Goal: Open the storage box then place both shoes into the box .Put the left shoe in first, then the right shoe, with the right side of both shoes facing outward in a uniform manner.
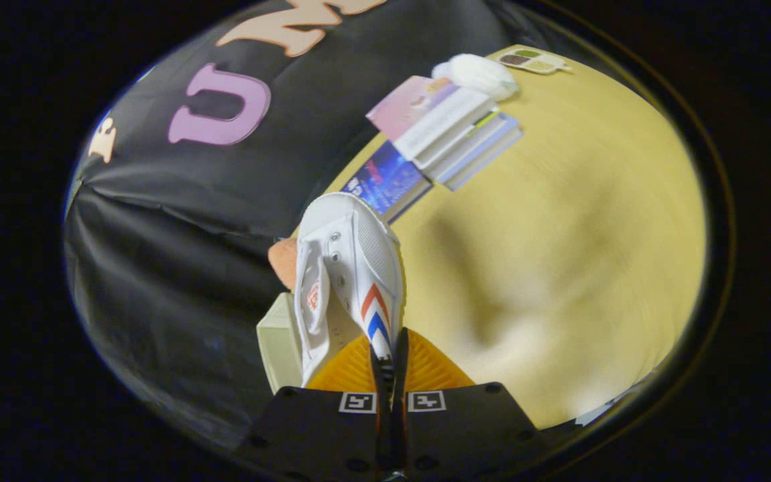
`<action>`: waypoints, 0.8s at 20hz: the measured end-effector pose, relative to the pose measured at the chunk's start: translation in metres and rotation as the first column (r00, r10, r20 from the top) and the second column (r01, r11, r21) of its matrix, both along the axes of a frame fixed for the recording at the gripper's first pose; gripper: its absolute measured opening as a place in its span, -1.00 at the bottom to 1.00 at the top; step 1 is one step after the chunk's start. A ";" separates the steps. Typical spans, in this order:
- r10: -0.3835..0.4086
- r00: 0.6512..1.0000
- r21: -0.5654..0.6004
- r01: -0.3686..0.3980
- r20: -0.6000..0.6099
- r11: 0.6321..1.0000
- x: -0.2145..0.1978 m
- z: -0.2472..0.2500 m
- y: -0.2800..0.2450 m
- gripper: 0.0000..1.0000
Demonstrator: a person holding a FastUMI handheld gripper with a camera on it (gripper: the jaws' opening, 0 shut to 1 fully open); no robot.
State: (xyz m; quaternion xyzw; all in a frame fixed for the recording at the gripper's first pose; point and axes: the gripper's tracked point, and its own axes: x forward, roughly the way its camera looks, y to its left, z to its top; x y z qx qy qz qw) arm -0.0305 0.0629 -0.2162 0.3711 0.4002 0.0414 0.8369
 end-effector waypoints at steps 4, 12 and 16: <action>0.145 0.987 0.001 -0.146 0.066 0.989 -0.002 0.049 0.078 -0.94; 0.174 0.984 -0.069 -0.176 -0.040 0.982 -0.024 0.005 0.146 -0.92; 0.144 0.985 -0.107 -0.154 -0.097 0.982 -0.032 -0.017 0.147 -0.90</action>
